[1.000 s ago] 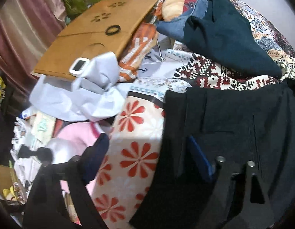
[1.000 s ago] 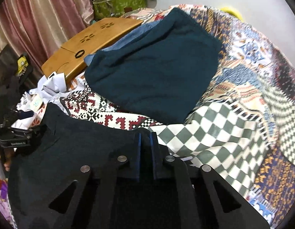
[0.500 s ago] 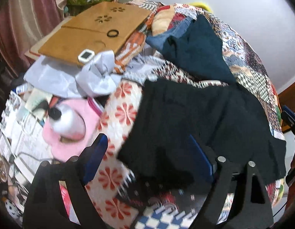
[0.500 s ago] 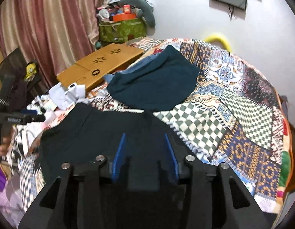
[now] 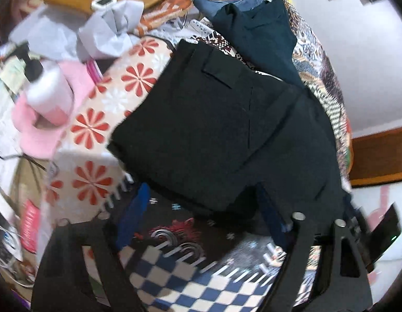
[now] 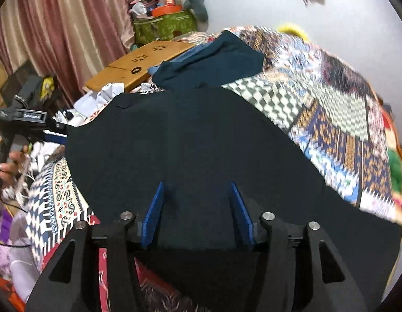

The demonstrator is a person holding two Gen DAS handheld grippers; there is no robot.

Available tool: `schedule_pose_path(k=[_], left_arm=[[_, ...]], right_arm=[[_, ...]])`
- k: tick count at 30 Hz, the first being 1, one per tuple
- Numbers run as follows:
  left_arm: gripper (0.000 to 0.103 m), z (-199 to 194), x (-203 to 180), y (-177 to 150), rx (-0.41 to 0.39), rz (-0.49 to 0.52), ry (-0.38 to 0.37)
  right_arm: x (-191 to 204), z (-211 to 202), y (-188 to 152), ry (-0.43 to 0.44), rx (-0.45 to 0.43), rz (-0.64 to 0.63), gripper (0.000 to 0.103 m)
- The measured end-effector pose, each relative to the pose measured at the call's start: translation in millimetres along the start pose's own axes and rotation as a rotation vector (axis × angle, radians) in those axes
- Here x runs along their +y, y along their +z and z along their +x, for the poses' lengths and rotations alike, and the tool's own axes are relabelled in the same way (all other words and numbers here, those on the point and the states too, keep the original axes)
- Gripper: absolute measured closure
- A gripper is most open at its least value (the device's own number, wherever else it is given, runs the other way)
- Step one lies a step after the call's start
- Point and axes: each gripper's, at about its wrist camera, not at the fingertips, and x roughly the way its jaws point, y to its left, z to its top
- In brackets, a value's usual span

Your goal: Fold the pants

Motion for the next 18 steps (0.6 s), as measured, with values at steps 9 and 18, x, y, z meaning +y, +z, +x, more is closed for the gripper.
schedule_pose_path(k=[9, 18], left_arm=[[0.082, 2, -3, 9, -0.072, 0.0, 0.079], [0.083, -1, 9, -4, -0.15, 0.074, 0.188]], right_arm=[[-4, -3, -11, 0.03, -0.002, 0.04, 0.053], [6, -10, 28, 0.022, -0.011, 0.005, 0.052]])
